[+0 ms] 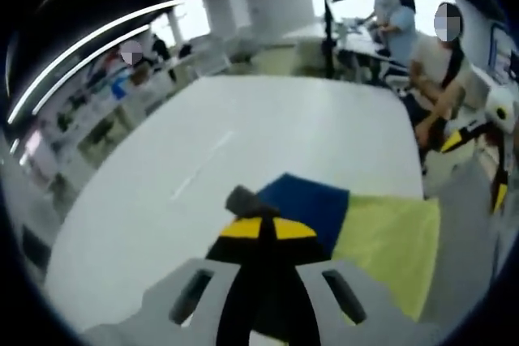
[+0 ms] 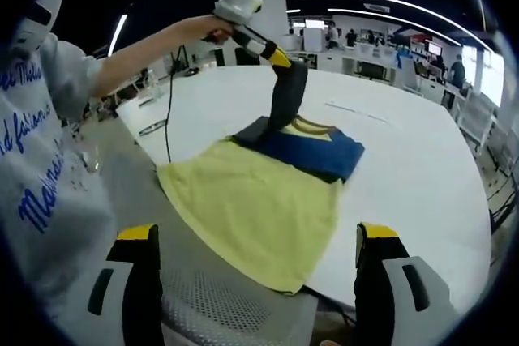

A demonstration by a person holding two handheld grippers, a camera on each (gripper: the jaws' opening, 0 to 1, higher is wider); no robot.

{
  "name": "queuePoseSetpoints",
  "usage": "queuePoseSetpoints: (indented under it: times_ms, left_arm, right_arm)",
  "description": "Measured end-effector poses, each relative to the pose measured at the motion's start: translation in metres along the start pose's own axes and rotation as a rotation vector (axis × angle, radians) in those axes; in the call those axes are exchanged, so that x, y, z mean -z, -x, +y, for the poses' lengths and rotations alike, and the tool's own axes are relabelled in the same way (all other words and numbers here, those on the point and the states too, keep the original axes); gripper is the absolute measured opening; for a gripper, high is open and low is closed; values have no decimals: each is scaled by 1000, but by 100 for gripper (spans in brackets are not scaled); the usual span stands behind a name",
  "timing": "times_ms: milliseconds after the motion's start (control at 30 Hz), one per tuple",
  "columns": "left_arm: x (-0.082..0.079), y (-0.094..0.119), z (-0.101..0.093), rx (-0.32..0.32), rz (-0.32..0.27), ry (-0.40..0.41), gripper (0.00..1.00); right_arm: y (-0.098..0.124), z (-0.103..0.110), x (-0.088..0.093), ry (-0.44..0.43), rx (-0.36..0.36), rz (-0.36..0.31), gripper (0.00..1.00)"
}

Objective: Fold the garment on the visible template until the final outline fits inside the template.

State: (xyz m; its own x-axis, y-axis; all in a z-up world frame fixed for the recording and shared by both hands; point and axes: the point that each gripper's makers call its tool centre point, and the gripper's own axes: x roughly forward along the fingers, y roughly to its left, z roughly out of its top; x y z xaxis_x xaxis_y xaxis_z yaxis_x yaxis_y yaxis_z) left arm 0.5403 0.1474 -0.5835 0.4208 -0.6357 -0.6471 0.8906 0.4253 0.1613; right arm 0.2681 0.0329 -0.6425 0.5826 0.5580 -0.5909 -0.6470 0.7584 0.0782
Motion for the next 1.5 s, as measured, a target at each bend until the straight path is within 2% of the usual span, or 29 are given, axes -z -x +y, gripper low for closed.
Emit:
queuePoseSetpoints:
  times_ms: [433, 567, 700, 967, 1167, 1500]
  left_arm:
    - [13, -32, -23, 37, 33, 38, 0]
    - [14, -44, -16, 36, 32, 57, 0]
    - [17, -50, -22, 42, 32, 65, 0]
    - [12, -71, -18, 59, 33, 76, 0]
    - [11, -83, -28, 67, 29, 94, 0]
    - [26, -112, -47, 92, 72, 116, 0]
  right_arm:
    - [0, 2, 3, -11, -4, 0, 100]
    - [1, 0, 5, -20, 4, 1, 100]
    - [2, -1, 8, -29, 11, 4, 100]
    - [4, -4, 11, -39, 28, 1, 100]
    - [6, -5, 15, -51, 38, 4, 100]
    - [12, -8, 21, -72, 58, 6, 100]
